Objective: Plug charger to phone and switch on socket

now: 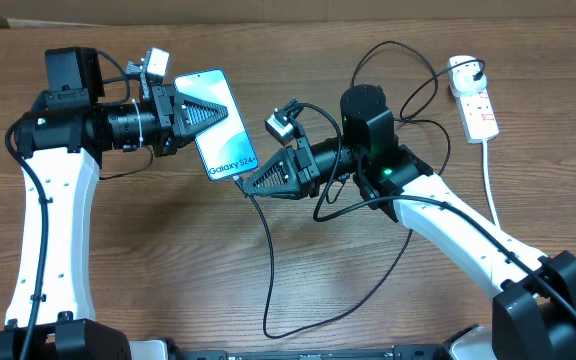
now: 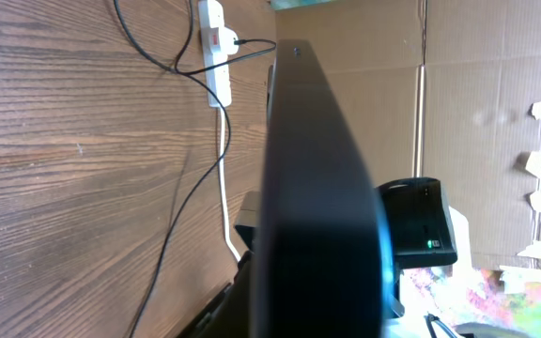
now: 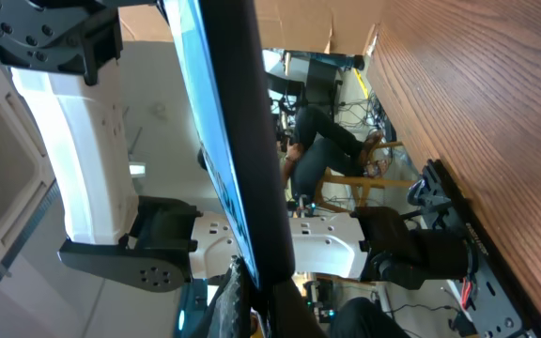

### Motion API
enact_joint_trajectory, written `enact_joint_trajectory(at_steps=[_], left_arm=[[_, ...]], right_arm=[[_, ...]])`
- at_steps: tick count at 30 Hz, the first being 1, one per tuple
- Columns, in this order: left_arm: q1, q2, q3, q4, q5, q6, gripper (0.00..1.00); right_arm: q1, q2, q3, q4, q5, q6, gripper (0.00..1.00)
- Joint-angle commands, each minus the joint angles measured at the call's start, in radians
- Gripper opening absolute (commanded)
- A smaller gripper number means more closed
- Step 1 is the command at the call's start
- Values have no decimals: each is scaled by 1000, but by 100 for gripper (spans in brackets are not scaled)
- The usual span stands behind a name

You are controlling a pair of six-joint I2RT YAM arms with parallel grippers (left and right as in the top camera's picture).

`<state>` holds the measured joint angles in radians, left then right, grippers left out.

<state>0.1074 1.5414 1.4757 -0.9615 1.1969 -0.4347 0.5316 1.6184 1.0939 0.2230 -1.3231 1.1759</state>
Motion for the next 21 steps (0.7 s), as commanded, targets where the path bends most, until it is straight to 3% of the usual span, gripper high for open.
enact_joint_trajectory(at_steps=[1,21], left_arm=[[-35,-14,6,-29,157,-26,4],[-7,-14,6,-16,69,-23,4]], right_arm=[[3,3,19,7,233,41,4],[10,3,19,7,264,55,4]])
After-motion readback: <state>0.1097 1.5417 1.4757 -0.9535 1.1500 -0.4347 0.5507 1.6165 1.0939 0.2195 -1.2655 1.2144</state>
